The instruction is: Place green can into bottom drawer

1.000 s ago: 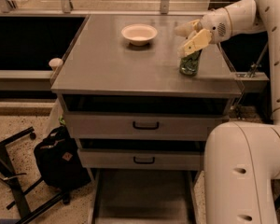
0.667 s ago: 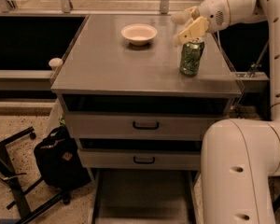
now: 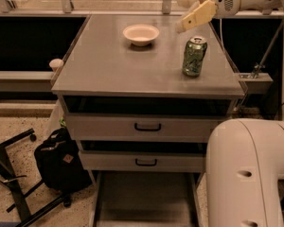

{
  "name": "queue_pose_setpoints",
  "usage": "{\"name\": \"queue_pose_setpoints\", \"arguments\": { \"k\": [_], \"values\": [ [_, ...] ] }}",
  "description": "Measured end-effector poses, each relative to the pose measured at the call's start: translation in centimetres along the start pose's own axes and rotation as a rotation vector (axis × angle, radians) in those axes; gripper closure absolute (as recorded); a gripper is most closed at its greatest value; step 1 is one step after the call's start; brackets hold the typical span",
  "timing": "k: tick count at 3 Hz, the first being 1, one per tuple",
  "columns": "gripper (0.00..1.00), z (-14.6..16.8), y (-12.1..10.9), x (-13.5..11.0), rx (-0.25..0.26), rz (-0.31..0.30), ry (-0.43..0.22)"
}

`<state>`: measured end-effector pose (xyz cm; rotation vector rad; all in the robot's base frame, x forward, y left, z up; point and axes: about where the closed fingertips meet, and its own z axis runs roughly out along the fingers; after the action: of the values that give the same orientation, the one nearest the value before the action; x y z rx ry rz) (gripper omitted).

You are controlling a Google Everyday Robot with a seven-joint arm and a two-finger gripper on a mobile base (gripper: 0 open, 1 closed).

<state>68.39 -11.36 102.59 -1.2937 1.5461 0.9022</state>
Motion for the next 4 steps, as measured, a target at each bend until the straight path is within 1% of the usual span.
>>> {"name": "queue_pose_setpoints", "arguments": {
  "k": [1, 2, 3, 4],
  "values": [
    [0.0, -0.5, -3.9, 3.7, 0.141, 0.081, 0.093],
    [0.0, -4.4, -8.9, 10.0, 0.335, 0.211, 0.125],
    [0.0, -7.3, -11.7, 14.2, 0.458, 0.289, 0.135],
    [0.0, -7.3, -11.7, 14.1, 0.458, 0.288, 0.135]
  ]
}}
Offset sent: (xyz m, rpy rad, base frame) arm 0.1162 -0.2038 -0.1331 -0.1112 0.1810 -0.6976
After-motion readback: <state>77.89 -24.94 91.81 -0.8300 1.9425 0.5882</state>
